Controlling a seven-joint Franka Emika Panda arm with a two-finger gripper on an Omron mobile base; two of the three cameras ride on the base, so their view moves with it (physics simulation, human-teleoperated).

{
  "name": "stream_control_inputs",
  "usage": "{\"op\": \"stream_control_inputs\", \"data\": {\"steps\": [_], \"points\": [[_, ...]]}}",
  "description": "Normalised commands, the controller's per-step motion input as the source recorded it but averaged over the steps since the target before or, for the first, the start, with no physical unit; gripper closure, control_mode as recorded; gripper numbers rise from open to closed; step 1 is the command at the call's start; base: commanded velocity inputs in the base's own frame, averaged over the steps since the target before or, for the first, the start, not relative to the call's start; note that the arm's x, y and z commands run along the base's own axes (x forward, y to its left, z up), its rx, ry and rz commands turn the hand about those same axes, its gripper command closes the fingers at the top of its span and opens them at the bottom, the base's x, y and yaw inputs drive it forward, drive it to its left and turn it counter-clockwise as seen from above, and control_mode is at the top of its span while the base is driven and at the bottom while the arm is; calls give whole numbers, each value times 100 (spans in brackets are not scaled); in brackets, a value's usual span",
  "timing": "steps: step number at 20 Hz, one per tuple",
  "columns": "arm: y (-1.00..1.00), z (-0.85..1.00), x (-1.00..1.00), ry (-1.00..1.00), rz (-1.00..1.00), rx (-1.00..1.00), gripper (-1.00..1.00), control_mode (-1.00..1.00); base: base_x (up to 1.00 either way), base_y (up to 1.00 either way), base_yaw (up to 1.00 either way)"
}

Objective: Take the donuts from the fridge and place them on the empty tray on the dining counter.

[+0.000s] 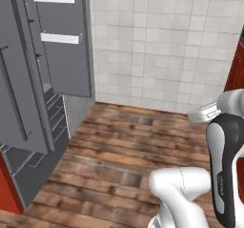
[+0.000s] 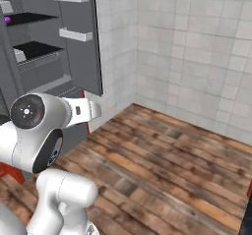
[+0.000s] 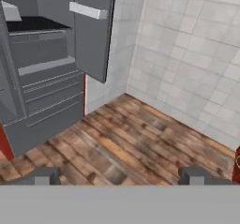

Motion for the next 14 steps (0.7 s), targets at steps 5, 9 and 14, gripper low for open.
{"op": "stream_control_inputs", "data": {"steps": [5, 9, 14], "points": [[0, 0, 0, 0, 0, 0, -100, 100, 100, 0, 55], [0, 0, 0, 0, 0, 0, -100, 100, 100, 0, 58], [0, 0, 0, 0, 0, 0, -100, 100, 100, -12, 67]]}}
